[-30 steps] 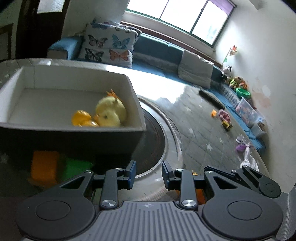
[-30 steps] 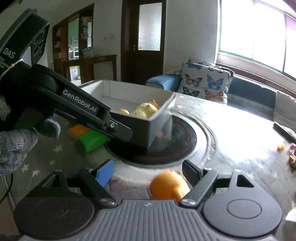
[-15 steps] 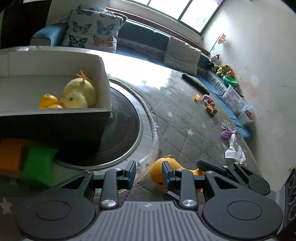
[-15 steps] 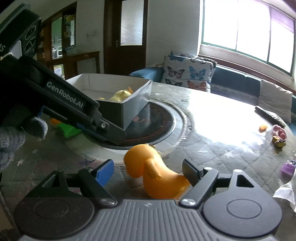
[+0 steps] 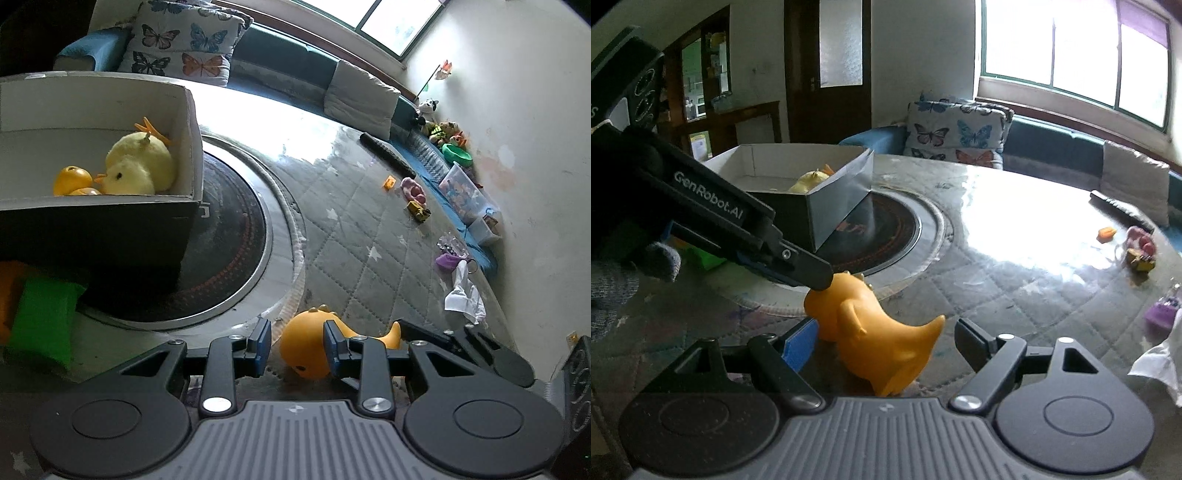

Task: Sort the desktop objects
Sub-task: 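Move the left gripper to the orange dinosaur toy on the table, then close the left gripper around the orange dinosaur toy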

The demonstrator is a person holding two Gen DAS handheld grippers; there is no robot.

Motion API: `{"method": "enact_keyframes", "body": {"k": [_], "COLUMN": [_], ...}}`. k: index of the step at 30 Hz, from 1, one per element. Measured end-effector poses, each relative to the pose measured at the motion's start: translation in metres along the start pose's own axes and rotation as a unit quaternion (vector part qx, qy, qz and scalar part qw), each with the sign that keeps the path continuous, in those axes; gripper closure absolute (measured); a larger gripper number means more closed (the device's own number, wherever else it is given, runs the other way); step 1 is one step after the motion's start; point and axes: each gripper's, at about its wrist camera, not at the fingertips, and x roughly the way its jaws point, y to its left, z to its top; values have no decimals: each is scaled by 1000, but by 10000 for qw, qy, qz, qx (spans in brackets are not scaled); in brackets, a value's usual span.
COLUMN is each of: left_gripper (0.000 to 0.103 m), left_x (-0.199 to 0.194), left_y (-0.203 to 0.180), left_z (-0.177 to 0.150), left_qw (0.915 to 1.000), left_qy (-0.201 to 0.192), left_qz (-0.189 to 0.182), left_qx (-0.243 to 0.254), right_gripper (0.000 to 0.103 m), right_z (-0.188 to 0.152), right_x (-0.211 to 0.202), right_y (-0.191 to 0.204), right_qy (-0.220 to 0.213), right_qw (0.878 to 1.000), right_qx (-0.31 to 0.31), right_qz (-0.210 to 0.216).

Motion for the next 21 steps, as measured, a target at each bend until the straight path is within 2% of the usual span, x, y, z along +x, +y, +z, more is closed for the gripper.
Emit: {"method": "enact_keyframes", "body": {"k": [14, 21], "left_gripper": [68, 67], "left_x": [3, 6], "left_y": [-1, -3], "left_z": [2, 3], "left_qw": [10000, 10000], "left_qy": [-3, 20], "left_qz": [-19, -33], "left_qx": [-6, -1], "right_gripper": [21, 27], "right_z": [-10, -8], "right_x": [-7, -4], "right_y": [11, 3], "right_qy": [162, 140], "right_qw": [9982, 9984], "right_qx": [39, 327], "right_qz": [575, 444]}}
